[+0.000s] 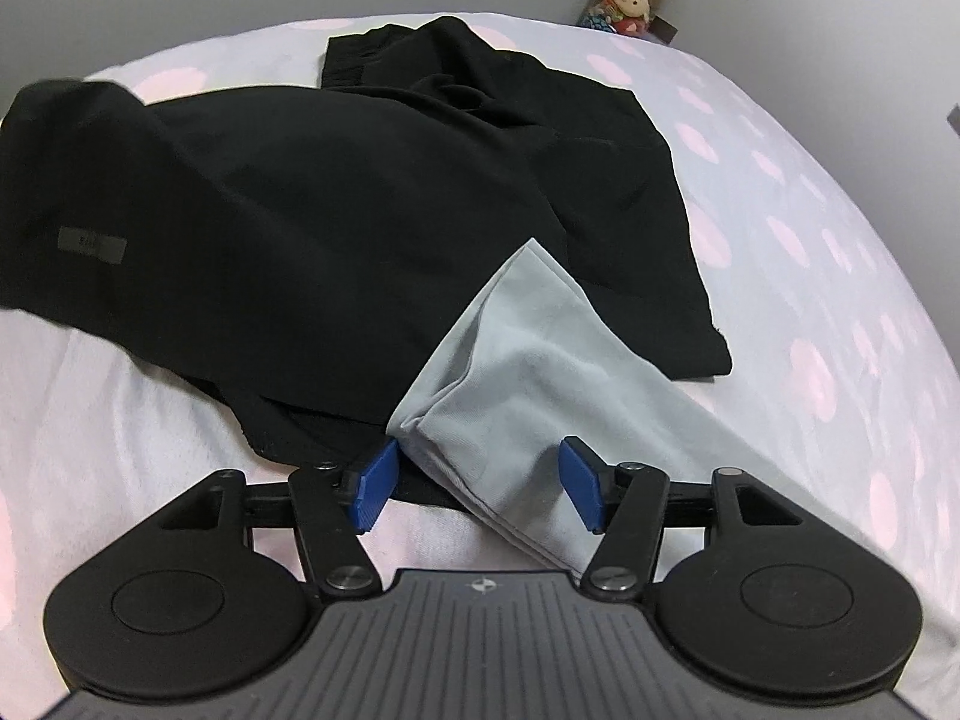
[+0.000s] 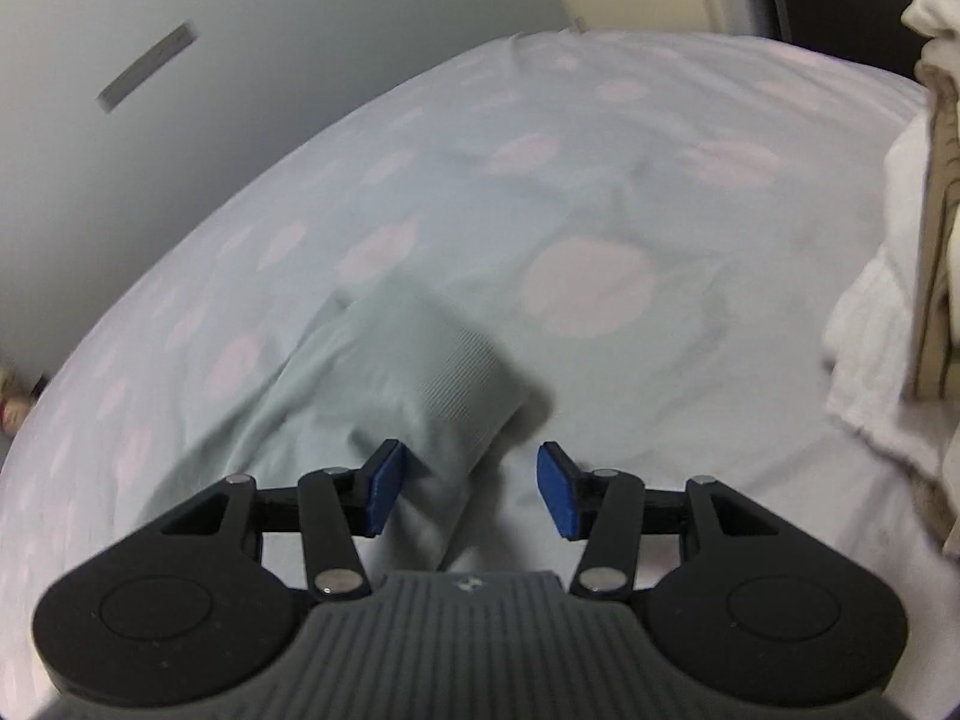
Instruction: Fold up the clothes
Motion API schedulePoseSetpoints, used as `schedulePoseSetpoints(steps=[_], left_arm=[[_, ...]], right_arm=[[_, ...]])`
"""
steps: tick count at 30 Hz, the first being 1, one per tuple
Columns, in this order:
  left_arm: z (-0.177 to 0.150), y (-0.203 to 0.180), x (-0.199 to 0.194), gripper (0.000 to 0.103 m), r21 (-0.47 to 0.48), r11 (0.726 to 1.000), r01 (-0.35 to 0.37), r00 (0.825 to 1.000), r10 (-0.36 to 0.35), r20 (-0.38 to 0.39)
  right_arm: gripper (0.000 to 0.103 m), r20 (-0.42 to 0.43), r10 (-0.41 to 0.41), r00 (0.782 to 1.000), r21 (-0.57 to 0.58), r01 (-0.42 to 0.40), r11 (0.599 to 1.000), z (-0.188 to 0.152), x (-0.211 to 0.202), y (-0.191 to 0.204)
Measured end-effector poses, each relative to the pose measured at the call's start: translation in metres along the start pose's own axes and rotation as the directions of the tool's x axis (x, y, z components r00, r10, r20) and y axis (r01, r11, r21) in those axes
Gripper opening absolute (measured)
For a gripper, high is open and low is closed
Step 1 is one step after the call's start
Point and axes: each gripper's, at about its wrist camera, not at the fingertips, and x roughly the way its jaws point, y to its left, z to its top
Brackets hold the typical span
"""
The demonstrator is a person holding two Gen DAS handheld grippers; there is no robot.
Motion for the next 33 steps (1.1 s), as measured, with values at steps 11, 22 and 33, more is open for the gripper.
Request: schedulePoseSetpoints(steps=[11, 22, 33], left_arm=[[0.005, -0.024, 0.014, 0.057, 0.093, 0.988, -0.121, 0.990, 0.127, -0.056], [0.009, -0.023, 0.018, 0.058, 0.067, 0.990, -0.123, 0.989, 0.128, -0.072], [0.008, -0.023, 0.016, 0.059, 0.068, 0.991, -0.112, 0.991, 0.116, -0.064]], right_arm=[[0.052, -0.134, 0.035, 0.990, -0.330, -0.078, 0.941, 0.099, 0.068, 0.059], [0.025, -0.425, 0.026, 0.905, -0.336, -0.184, 0.924, 0.121, 0.113, 0.068], [0.004, -0.360, 0.177, 0.916, -0.461, -0.339, 0.820, 0.127, 0.063, 0.088]])
